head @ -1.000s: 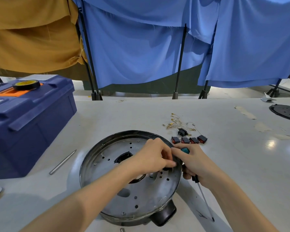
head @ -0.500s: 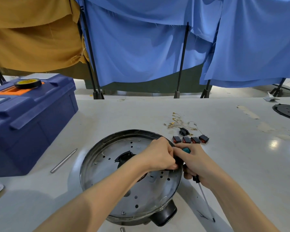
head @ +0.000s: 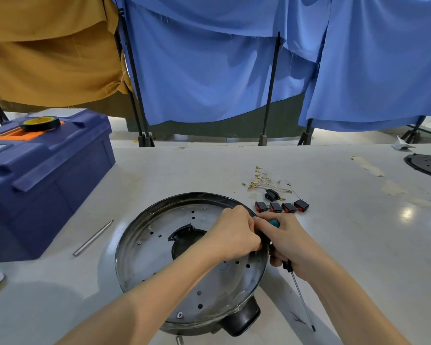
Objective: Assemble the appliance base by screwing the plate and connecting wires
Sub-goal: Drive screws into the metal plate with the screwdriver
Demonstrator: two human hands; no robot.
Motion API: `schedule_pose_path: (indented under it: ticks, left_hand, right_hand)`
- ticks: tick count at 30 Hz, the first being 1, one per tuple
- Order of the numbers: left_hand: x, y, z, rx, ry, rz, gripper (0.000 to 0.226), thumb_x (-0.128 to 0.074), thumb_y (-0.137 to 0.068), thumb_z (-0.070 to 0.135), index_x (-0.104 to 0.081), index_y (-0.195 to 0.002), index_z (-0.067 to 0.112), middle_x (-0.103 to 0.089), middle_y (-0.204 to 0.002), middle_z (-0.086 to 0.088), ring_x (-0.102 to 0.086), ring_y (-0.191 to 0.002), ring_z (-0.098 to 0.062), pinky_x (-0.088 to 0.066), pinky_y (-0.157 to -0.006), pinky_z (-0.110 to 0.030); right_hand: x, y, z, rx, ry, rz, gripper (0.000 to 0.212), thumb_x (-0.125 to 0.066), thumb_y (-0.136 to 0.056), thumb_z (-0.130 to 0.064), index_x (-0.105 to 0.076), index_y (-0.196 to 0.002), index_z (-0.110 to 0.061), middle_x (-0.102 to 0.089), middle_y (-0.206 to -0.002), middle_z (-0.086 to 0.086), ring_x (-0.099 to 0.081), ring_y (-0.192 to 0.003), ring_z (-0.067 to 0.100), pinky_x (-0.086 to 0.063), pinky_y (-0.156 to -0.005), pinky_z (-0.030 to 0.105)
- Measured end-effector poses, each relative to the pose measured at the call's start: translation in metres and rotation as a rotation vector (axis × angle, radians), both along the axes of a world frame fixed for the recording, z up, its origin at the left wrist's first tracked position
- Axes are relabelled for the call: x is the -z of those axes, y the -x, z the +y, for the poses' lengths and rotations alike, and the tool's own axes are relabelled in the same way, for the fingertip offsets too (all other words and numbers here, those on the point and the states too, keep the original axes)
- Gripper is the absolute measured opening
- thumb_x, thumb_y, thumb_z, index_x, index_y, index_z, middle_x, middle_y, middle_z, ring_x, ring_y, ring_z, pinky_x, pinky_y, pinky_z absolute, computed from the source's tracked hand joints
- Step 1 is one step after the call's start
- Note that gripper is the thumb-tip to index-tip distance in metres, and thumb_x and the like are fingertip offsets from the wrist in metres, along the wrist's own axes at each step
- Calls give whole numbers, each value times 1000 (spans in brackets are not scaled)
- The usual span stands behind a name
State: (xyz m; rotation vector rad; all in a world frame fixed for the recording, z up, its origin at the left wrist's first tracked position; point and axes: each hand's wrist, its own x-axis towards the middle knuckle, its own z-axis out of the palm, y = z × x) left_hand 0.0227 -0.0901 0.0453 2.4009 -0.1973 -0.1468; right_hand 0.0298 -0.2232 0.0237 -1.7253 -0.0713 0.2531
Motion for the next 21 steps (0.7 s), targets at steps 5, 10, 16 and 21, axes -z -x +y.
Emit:
schedule_pose_path:
  ticks: [5, 10, 16, 21]
  left_hand:
    - [-1, 1, 21, 86, 217, 147, 15, -80, -75, 9, -67, -70, 16, -57, -57, 9, -51, -53, -4, -42, -55, -20]
    - [1, 3, 29, 156, 174, 146, 42, -91, -56, 5, -70, -89, 21, -59, -74, 4, -47, -51, -1, -37, -44, -14]
    - [6, 3, 28, 137, 185, 103, 43, -91, -54, 4, -70, -87, 23, -59, -72, 7, -46, -52, -1, -40, -49, -16]
    - [6, 5, 27, 143, 168, 79, 43, -91, -55, 6, -71, -90, 20, -58, -70, 7, -45, -54, -1, -39, -52, -18]
  right_hand:
    - [-4, -1, -6, -42, 0, 73, 26, -60, -97, -33, -73, -84, -14, -42, -50, 3, -29, -31, 10, -26, -39, 19]
    - [-42, -12, -27, 335, -228, -101, 49, -63, -93, -40, -46, -60, -8, -29, -46, 3, -20, -34, 13, -19, -38, 19]
    - [-86, -5, -16, 416, -766, -322, 51, -53, -97, -23, -42, -47, -17, -29, -39, 0, -19, -29, 12, -22, -36, 16]
    - [-65, 1, 10, 447, -722, -445, 55, -48, -99, -17, -38, -45, -18, -26, -40, 1, -18, -30, 15, -23, -40, 17]
